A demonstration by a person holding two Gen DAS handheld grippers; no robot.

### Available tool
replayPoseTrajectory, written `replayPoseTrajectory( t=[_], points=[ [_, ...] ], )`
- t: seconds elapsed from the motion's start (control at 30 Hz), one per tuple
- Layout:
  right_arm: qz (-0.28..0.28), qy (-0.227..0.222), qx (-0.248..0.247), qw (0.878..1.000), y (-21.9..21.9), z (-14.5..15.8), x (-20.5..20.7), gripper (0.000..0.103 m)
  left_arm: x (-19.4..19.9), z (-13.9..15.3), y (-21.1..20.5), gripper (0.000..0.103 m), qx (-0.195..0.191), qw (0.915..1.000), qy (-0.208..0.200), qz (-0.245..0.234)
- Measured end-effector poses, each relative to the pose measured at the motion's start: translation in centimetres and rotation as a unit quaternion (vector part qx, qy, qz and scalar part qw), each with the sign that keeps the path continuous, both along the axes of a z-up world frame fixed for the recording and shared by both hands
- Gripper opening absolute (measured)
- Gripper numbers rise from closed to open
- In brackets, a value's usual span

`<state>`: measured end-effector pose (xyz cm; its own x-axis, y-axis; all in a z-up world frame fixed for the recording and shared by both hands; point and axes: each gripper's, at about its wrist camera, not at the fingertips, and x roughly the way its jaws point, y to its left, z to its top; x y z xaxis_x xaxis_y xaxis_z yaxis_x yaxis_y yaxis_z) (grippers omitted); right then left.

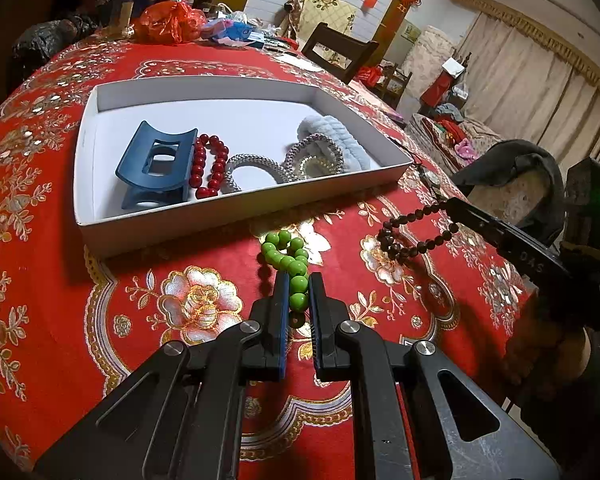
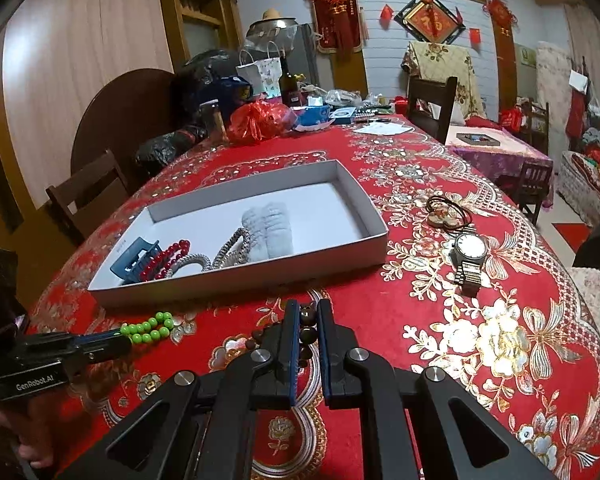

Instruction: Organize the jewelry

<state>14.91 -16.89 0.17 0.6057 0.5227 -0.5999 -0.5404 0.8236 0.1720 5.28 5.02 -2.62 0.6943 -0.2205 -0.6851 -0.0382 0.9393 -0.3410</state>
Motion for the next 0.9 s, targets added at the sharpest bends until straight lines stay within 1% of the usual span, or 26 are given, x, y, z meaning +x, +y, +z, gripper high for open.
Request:
replayPoseTrajectory(
  t=[0.13, 0.33, 0.7, 0.9],
  points=[
    [0.004, -0.003, 0.0, 1.0, 0.4, 0.4, -0.3, 0.008, 0.0, 0.0, 0.0, 0.008, 0.001, 1.0, 0.0, -0.001],
    [0.009, 0.001, -0.005, 1.0, 1.3, 0.3, -0.7, 0.008, -0.1, 0.2, -0.2, 0.008, 0.006, 1.0, -0.005, 0.0],
    [0.02, -0.008, -0.008, 1.0, 2.0, 0.6, -1.6, 0.008, -0.3, 0.6, -1.0, 0.008, 0.03, 0.9994, -0.014, -0.003],
    [0.017, -0.008, -0.011, 1.0, 2.1, 0.9, -1.7, 0.008, -0.4, 0.7, -0.9, 0.008, 0.026, 0.9996, -0.015, -0.002]
  ],
)
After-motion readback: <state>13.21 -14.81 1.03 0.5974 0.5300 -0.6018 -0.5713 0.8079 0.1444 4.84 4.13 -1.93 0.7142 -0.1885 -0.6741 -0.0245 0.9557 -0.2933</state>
